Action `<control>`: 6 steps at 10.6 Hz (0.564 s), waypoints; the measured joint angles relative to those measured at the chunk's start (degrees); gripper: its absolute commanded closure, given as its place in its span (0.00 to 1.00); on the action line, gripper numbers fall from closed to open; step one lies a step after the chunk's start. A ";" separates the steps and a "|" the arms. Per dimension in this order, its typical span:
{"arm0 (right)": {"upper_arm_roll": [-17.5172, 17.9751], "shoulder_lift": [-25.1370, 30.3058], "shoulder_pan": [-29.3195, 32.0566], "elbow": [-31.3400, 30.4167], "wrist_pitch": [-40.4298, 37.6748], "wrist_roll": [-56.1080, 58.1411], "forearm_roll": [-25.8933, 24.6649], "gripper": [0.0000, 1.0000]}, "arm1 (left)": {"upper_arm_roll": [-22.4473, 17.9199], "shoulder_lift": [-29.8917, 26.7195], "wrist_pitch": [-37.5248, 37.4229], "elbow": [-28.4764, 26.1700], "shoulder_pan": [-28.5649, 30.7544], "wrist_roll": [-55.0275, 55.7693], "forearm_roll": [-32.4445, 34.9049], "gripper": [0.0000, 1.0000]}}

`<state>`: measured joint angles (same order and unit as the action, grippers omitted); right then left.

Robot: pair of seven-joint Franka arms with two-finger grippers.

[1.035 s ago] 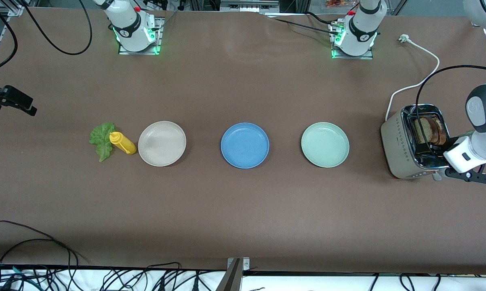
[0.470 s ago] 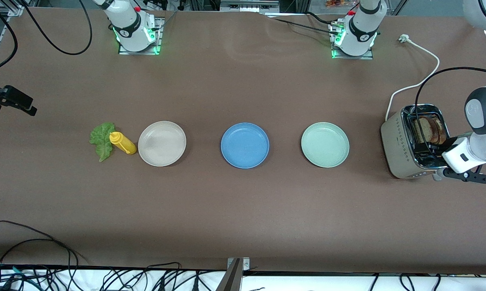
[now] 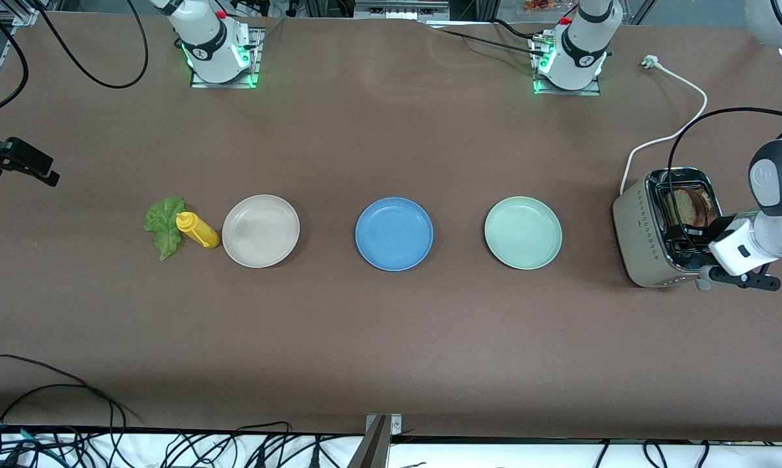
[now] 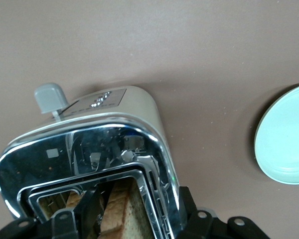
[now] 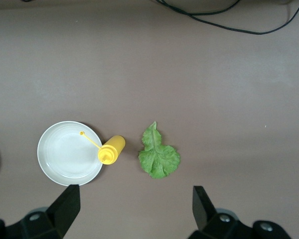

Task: Make sandwich in blue plate with both arms
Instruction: 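Grasp a bread slice with the left gripper and lift it out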

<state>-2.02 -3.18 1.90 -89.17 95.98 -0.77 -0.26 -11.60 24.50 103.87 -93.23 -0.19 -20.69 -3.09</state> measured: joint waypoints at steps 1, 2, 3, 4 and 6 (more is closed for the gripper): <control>0.00 0.00 0.00 0.00 0.00 0.00 0.00 0.00 | -0.44 0.00 -0.28 0.00 0.01 -0.01 0.00 0.28; 0.00 0.00 0.00 0.00 0.00 0.00 0.00 0.00 | -0.87 0.00 -0.34 0.00 0.02 -0.03 0.00 0.30; 0.00 0.00 0.00 0.00 0.00 0.00 0.00 0.00 | -1.26 -0.01 -0.34 0.00 0.04 -0.04 0.00 0.32; 0.00 0.00 0.00 0.00 0.00 0.00 0.00 0.00 | -1.43 -0.01 -0.35 0.00 0.04 -0.05 0.00 0.35; 0.00 0.00 -0.02 0.00 0.00 0.00 0.00 0.00 | -1.46 0.00 -0.38 0.00 0.04 -0.05 -0.01 0.39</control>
<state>-2.01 -3.18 1.88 -89.17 95.98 -0.77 -0.26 -13.06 24.50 103.48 -93.22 -0.15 -20.74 -3.10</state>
